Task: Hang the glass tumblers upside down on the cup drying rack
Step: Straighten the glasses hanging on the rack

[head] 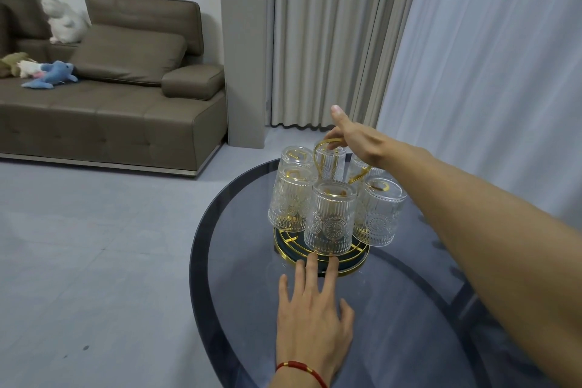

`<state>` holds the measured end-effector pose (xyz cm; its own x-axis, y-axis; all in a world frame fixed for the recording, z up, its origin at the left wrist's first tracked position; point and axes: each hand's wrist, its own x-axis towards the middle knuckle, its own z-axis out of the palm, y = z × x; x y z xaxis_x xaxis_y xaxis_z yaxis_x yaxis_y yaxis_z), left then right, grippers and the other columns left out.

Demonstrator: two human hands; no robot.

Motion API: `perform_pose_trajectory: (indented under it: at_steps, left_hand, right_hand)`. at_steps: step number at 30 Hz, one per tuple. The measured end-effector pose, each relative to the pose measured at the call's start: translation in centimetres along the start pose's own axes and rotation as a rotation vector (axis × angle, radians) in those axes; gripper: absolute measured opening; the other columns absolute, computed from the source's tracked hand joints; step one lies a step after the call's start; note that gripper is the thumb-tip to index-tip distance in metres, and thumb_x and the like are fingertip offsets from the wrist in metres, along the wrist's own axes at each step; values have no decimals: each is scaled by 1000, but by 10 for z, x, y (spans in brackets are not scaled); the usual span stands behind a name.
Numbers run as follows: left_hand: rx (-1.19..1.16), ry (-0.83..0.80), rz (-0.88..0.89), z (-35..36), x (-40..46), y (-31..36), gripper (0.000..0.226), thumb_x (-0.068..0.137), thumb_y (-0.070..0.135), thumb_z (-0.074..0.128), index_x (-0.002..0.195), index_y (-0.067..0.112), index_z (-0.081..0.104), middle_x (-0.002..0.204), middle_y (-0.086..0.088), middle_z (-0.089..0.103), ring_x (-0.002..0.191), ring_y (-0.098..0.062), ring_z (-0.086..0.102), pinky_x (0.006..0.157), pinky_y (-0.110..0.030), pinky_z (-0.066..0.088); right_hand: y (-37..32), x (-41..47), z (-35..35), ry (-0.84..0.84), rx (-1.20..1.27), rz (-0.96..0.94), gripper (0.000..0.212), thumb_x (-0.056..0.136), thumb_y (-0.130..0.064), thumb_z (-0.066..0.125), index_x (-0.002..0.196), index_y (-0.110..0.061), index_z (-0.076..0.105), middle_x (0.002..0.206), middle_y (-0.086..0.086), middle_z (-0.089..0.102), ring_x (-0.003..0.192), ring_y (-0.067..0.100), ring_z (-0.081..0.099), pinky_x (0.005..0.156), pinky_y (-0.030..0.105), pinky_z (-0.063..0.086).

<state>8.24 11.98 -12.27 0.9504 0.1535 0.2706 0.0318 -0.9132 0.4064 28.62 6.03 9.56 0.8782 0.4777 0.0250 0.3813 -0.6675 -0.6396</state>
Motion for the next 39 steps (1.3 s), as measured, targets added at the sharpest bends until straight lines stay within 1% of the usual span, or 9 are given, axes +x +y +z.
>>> perform_pose_trajectory:
  at_steps: [6,11,17,21,23,25,29,34,39]
  left_hand:
    - [3,12,-6,0,-1,1,70,93,52,22,156,39,-5,170,-3,2,155,-24,-1,124,-52,0]
    - [-4,25,-7,0,-1,1,71,93,52,23,157,38,-4,170,-4,4,155,-25,1,124,-52,0]
    - [-20,23,-8,-2,-1,2,72,90,48,29,157,38,6,169,-6,9,154,-27,6,123,-54,3]
    - [-34,26,-11,-4,0,4,71,90,48,35,157,36,16,168,-7,18,153,-30,15,121,-54,7]
    - [-42,24,-14,-5,0,4,71,88,49,35,156,37,18,167,-6,20,153,-29,16,120,-54,7]
    - [-31,11,-13,-6,-1,5,72,87,49,38,156,37,21,167,-6,23,152,-30,20,120,-54,9]
    - [-4,6,-19,-7,0,5,72,85,48,45,153,36,28,163,-7,33,149,-31,30,117,-56,17]
    - [-20,9,-17,-10,-2,6,73,84,47,42,154,36,25,164,-7,30,150,-31,27,118,-57,17]
    - [46,1,-14,-13,-2,8,75,75,46,59,146,31,46,150,-10,52,136,-33,50,107,-60,41]
  right_hand:
    - [2,1,2,24,-4,-25,100,96,-77,2,145,-9,57,137,13,66,135,30,54,120,53,31]
    - [-3,-2,-1,74,28,-92,94,99,-73,7,142,-8,60,143,13,62,134,27,55,117,47,36]
    - [-30,-10,5,68,-86,-227,90,100,-70,8,138,-11,64,97,8,77,106,24,65,109,50,42]
    - [-40,-9,12,-1,-183,-169,89,101,-69,8,120,-9,70,83,8,78,87,20,71,91,43,49]
    - [-43,-7,14,-22,-178,-133,81,104,-62,13,100,-7,72,82,10,78,81,25,73,78,38,50]
    - [-45,-3,13,-46,-140,-87,71,103,-52,19,93,-4,71,79,12,79,78,29,74,69,36,46]
    - [-48,4,12,-127,-131,-10,67,99,-46,21,98,-2,72,83,15,81,83,32,75,74,39,46]
    - [-51,6,9,-171,-127,33,62,101,-38,26,106,0,74,94,17,80,92,32,75,84,40,53]
    - [-56,9,4,-203,-161,48,49,102,-26,35,113,2,73,106,17,78,103,30,73,90,41,56]
